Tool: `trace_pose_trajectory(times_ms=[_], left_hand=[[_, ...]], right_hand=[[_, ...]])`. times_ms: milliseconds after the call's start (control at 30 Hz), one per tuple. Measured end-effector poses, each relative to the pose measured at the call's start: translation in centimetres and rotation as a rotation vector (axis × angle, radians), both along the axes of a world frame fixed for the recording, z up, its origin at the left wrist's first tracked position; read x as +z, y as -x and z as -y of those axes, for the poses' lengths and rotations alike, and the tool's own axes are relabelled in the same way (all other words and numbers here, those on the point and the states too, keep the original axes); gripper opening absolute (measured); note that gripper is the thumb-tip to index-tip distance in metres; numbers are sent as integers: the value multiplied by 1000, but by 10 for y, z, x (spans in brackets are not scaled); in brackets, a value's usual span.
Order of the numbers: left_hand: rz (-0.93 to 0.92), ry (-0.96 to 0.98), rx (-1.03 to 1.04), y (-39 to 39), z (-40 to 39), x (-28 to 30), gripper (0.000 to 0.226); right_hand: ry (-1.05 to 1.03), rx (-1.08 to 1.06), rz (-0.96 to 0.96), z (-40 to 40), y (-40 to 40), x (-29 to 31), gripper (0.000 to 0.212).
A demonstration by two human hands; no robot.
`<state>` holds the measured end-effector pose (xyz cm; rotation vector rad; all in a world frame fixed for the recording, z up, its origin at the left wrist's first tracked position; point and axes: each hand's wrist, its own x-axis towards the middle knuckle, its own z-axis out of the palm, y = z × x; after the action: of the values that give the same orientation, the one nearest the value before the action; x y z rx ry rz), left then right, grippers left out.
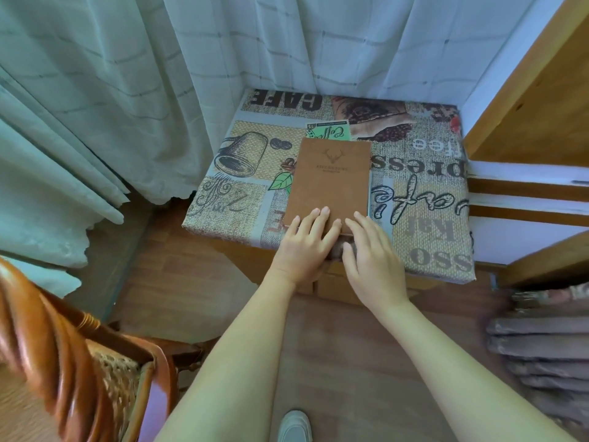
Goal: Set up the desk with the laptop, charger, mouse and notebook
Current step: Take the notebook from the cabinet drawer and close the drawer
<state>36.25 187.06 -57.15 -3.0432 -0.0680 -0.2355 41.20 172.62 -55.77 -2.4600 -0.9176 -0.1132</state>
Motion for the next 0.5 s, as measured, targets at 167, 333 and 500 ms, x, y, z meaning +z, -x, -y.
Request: trace_pose_trajectory(times_ms=[167,333,500], left_hand=[[114,-24,-106,-7,-20,4,66],[155,133,-46,-27,-31,18,58],[-3,255,295,-45,-40,29,75]], right_hand=[[110,-31,36,-8,-9,2,49],[123,-147,-4,-21,-24,9,49],[217,-222,-3,-30,-46,13,44]])
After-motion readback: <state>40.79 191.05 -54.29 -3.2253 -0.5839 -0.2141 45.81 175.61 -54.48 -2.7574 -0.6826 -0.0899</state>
